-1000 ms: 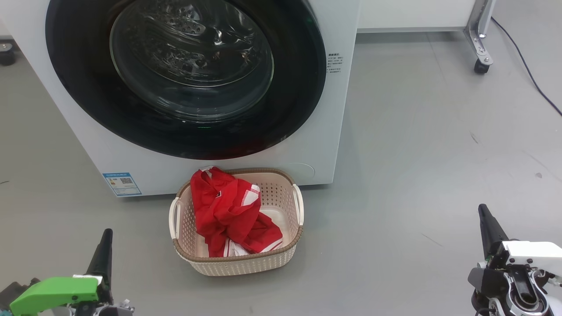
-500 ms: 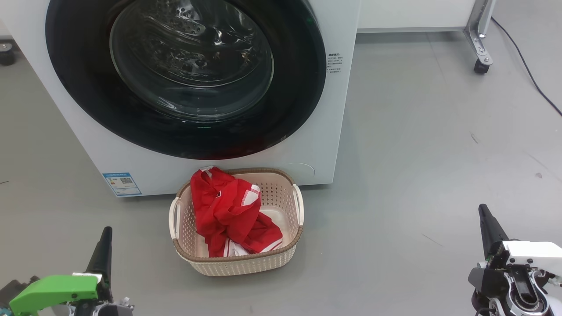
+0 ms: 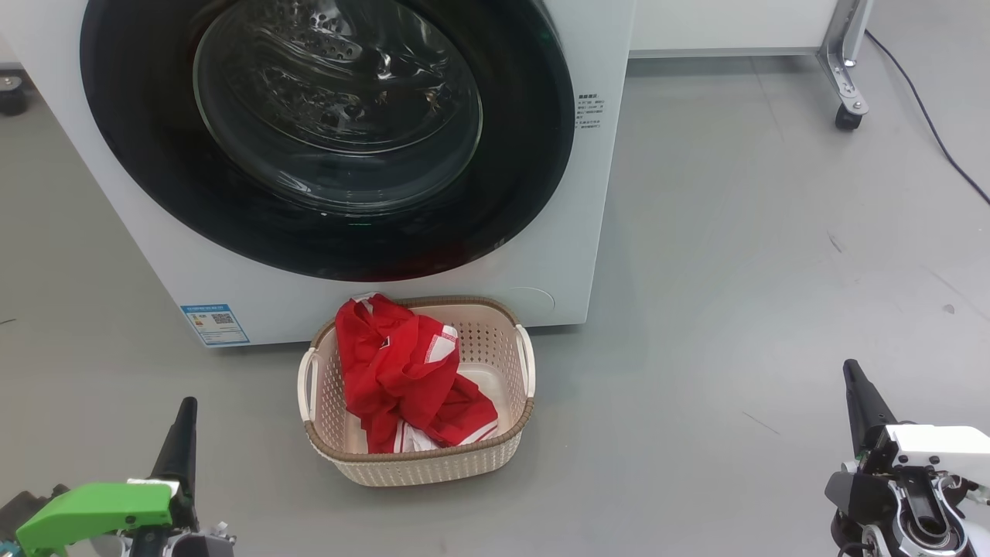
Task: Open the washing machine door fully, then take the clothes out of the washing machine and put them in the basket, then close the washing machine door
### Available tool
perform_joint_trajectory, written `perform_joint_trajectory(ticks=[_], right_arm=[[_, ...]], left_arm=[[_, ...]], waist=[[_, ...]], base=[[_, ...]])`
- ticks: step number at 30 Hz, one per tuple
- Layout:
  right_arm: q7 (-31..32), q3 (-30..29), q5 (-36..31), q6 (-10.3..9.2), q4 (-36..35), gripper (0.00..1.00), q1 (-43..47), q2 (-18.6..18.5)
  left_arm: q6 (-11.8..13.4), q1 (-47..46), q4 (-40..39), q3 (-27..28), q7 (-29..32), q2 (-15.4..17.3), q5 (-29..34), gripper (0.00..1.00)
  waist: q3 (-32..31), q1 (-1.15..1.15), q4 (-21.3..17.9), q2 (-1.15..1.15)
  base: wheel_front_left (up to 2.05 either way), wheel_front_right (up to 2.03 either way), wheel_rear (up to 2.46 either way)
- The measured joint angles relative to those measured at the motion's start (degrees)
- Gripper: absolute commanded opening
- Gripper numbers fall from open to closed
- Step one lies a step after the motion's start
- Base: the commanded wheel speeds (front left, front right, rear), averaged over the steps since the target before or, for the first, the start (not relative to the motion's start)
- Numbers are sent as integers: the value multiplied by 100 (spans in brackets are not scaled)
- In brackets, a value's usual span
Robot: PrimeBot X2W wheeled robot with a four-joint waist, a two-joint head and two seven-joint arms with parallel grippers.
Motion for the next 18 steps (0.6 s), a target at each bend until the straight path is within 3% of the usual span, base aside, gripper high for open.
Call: perform_joint_trajectory(ticks=[18], right_arm=[[1,-12,-1,0,-3,0,0,3]], left_arm=[[0,-1,-2,10,1,-1,0,0]], waist=[[1,0,0,0]], base=[[0,0,0]])
